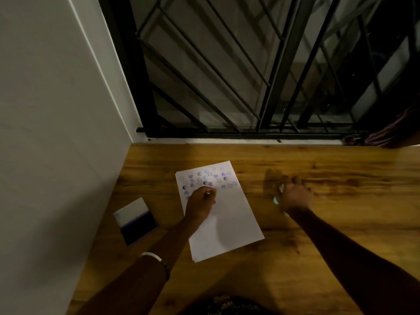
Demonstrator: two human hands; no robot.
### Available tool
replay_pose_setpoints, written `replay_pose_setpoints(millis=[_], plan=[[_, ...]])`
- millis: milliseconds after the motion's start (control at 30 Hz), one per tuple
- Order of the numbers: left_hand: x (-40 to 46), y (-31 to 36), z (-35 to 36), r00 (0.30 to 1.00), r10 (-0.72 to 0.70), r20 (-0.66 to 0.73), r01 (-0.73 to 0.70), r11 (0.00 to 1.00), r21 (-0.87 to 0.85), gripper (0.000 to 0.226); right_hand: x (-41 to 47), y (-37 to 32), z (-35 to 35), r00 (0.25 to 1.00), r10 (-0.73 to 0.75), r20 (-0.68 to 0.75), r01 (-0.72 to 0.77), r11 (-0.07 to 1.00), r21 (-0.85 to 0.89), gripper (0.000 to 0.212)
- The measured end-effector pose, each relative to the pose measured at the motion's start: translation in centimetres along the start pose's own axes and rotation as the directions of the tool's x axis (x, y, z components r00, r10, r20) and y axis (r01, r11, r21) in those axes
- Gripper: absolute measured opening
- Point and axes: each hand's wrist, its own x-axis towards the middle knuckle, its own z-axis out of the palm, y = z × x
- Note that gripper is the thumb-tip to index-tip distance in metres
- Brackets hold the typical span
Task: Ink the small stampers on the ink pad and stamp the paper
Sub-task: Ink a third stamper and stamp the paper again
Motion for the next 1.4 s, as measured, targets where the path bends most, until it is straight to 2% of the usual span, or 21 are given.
replay_pose_setpoints(millis=[100,233,433,533,633,667,733,800,933,1033,1100,1200,1300,1400], plan=[[-0.1,0.0,-0.4,1.000,-0.030,-0.009,0.030,0.998,-0.047,0.027,0.9,-0.4,-0.1,0.992,0.087,0.088,-0.085,0.996,-0.034,0.049],[-0.3,0.0,-1.2,0.998,-0.067,-0.003,0.066,0.987,-0.148,0.020,1.7,-0.6,0.1,0.984,0.114,0.137,-0.106,0.992,-0.069,0.042],[-0.5,-0.5,-2.1,0.995,-0.098,0.001,0.096,0.969,-0.226,0.018,1.9,-1.8,0.4,0.985,0.126,0.114,-0.117,0.990,-0.082,0.032],[-0.3,-0.2,-2.7,0.984,-0.176,0.032,0.178,0.943,-0.281,0.022,2.2,-3.8,0.1,0.995,0.055,0.085,-0.050,0.997,-0.062,0.032],[0.2,0.2,-3.4,0.942,-0.312,0.127,0.336,0.861,-0.381,0.016,1.7,-7.4,-0.6,0.997,-0.075,0.023,0.071,0.990,0.118,0.037],[0.2,0.3,-3.8,0.926,-0.344,0.156,0.377,0.828,-0.414,0.015,1.2,-8.8,-0.8,0.986,-0.168,-0.008,0.166,0.969,0.185,0.039],[0.4,0.1,-4.4,0.908,-0.379,0.181,0.418,0.776,-0.472,0.019,-0.1,-11.8,-1.3,0.918,-0.393,-0.052,0.389,0.870,0.303,0.037],[0.2,-0.2,-5.3,0.896,-0.406,0.182,0.440,0.746,-0.501,0.022,-1.8,-15.1,-1.6,0.844,-0.535,-0.018,0.487,0.753,0.443,0.029],[-0.4,-1.1,-7.6,0.880,-0.444,0.169,0.465,0.731,-0.499,0.020,-4.5,-20.8,-1.4,0.769,-0.637,0.047,0.514,0.661,0.548,0.021],[-1.3,-2.1,-9.8,0.863,-0.487,0.136,0.467,0.665,-0.583,0.019,-5.8,-23.6,-1.5,0.708,-0.692,0.139,0.410,0.564,0.717,0.018],[-1.8,-3.0,-11.5,0.875,-0.472,0.104,0.435,0.674,-0.597,0.021,-6.5,-24.9,-1.5,0.689,-0.714,0.125,0.374,0.497,0.783,0.019],[-2.6,-4.2,-13.7,0.889,-0.456,0.035,0.390,0.715,-0.581,0.026,-7.7,-26.9,-1.4,0.634,-0.766,0.105,0.445,0.472,0.761,0.020],[-3.4,-5.4,-15.5,0.894,-0.444,-0.068,0.309,0.717,-0.625,0.037,-8.7,-28.9,-1.2,0.637,-0.756,0.148,0.464,0.530,0.710,0.024],[-4.4,-6.1,-16.7,0.925,-0.360,-0.123,0.204,0.743,-0.638,0.043,-9.9,-30.3,-1.2,0.622,-0.779,0.076,0.542,0.498,0.677,0.030]])
